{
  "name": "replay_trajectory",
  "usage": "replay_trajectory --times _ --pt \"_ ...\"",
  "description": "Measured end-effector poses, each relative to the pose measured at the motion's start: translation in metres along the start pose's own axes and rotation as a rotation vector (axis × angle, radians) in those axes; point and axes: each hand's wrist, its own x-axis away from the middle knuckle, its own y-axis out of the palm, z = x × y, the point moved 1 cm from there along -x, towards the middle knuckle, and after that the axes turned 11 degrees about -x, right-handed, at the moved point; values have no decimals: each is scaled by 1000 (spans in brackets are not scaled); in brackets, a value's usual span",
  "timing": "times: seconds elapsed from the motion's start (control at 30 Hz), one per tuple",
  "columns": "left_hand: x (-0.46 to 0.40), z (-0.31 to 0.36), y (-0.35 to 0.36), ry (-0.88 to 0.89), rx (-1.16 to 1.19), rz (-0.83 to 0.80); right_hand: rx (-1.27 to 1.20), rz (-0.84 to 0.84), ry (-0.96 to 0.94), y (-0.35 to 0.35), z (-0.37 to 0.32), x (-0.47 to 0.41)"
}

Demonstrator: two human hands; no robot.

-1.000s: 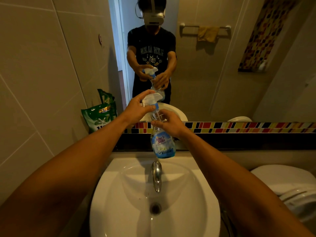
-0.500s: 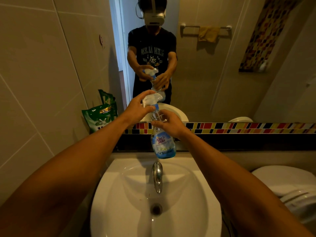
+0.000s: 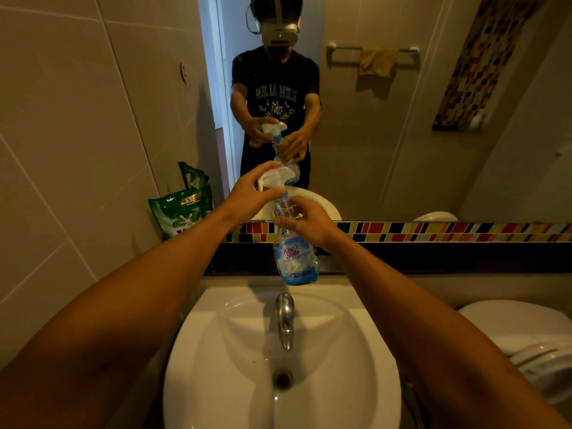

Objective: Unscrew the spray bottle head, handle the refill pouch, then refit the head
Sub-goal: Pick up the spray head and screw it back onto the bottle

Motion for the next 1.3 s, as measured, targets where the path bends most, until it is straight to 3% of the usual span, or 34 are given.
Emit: replay_trajectory --times 0.5,1.17,1.3 --pt "4 -1 8 18 39 84 12 -12 -15 3 -2 0" --pt "0 -19 3 7 -95 25 -15 -17 -5 4 12 0" --pt "4 -12 5 -24 -15 82 -4 -32 -15 5 10 1"
